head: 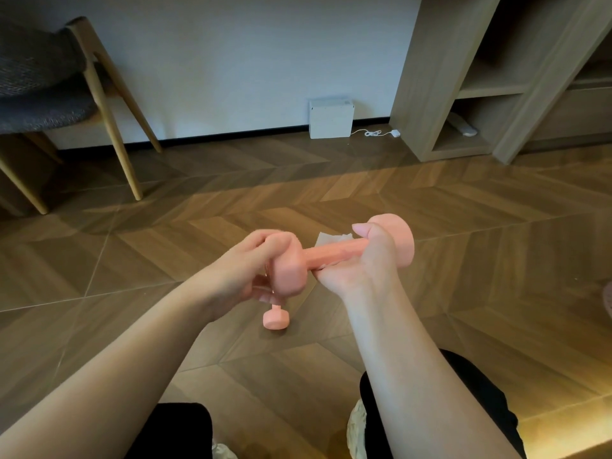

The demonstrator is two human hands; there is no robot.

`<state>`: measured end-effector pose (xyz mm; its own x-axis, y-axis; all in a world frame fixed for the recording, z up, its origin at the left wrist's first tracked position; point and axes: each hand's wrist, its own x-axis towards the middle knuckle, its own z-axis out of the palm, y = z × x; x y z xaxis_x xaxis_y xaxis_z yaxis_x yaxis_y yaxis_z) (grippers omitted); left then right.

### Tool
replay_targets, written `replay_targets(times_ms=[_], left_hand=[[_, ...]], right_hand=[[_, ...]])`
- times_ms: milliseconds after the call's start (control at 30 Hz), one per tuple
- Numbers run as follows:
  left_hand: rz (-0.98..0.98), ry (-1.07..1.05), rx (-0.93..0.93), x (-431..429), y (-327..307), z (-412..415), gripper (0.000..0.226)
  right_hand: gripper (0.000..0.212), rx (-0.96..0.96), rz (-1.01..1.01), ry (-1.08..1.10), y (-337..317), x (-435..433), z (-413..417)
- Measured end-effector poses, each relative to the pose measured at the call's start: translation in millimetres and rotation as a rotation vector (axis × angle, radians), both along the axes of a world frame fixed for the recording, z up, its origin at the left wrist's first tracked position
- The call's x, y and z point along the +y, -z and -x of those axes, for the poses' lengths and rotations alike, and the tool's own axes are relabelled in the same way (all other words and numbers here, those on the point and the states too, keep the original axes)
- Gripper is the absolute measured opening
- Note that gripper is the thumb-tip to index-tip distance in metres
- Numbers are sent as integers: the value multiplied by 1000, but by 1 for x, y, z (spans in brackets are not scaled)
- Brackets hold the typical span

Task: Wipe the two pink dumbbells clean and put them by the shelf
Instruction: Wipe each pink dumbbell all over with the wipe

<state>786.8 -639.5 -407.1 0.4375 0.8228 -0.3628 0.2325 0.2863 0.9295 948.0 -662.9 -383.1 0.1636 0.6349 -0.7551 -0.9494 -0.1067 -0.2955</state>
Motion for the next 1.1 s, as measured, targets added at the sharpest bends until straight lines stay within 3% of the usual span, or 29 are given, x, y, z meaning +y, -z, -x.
replay_targets(times_ms=[33, 100, 133, 200, 233, 300, 333, 400, 467, 500, 567, 700, 767, 833, 967, 1033, 1100], left_hand=[[-153, -1, 20, 1, -1, 0, 46], [-308, 43, 66, 4, -2, 3, 74], [-228, 33, 55, 6, -3, 4, 86], [156, 25, 30, 9, -3, 4, 94], [332, 60, 10, 7, -4, 4, 92], [456, 80, -29, -1, -7, 4, 81], [417, 59, -54, -1, -5, 2, 73], [109, 54, 8, -1, 1, 3, 68], [-174, 90, 119, 0, 5, 4, 88], [-176, 91, 112, 1, 3, 4, 92], [-56, 58, 38, 2, 1, 3, 74], [155, 7, 8, 6, -5, -1, 52], [145, -21, 12, 3, -2, -5, 40], [-22, -72, 18, 1, 4, -5, 50], [-741, 32, 216, -2, 5, -3, 83], [-1005, 126, 261, -2, 6, -3, 81], [-1148, 184, 314, 0, 9, 1, 72]], right_hand=[[13, -24, -16, -18, 0, -1, 1], [26, -38, -59, -20, -2, -3, 2], [36, -55, -41, 21, -4, -7, 6], [50, -127, 14, 150, 29, 15, -7], [44, -139, -3, 164, 88, 39, -28], [23, -47, 20, 245, 147, 75, -59], [23, -12, -44, 265, 143, 72, -54], [28, -43, -49, 77, 64, 39, -19], [22, 0, -21, 27, 4, -3, 9], [15, -8, 6, 38, -1, -8, 10], [7, 9, -68, -20, -5, -4, 8], [8, 13, -47, -75, -10, -4, 8], [7, 19, -55, -69, -11, -4, 7], [5, 14, -48, -80, -12, -3, 6], [25, 42, -57, -71, -13, -3, 3], [26, 57, -72, -87, -13, -4, 3], [35, 84, -89, -82, -12, -5, 4]])
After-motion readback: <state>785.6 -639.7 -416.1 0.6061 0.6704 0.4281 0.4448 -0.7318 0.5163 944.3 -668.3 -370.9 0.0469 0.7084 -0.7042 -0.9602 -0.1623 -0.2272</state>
